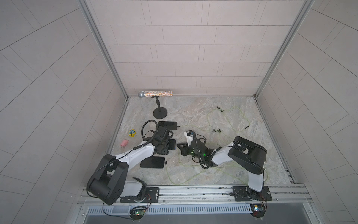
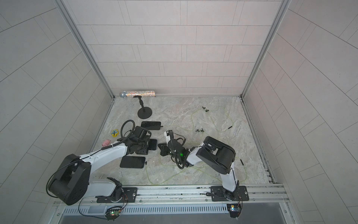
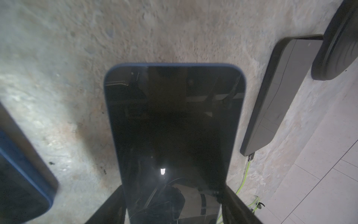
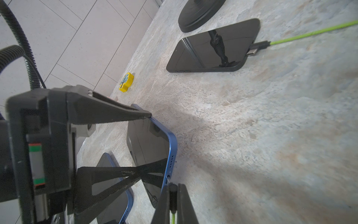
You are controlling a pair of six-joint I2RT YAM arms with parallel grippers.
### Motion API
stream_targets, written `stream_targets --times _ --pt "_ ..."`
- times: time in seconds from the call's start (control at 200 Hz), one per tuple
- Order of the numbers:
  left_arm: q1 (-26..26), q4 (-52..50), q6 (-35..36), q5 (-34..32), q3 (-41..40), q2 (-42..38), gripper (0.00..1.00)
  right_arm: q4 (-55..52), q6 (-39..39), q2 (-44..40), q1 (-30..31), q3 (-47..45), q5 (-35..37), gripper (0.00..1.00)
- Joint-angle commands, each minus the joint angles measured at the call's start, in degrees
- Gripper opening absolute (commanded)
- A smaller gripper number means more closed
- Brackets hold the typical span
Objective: Plug wired earphones into phones
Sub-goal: Insert the wired earphone into the phone.
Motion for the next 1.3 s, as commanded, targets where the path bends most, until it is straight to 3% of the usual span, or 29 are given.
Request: stream_targets --times 0.0,0.7,1.296 --pt "-0.72 1.66 -0.34 0.18 -0.03 -0.99 0.56 -0.15 -0.33 -0.51 0.28 1.6 -0.57 0.0" --pt "-2.07 3.75 -0.52 0.46 -0.16 -0.87 0.55 6.79 7.2 1.87 -1.13 1.51 -6.43 0.0" --pt "-5.0 7.24 -3.97 1.9 0.24 -1.07 0.54 12.85 7.39 2.59 -1.75 -0.57 -6.12 0.0"
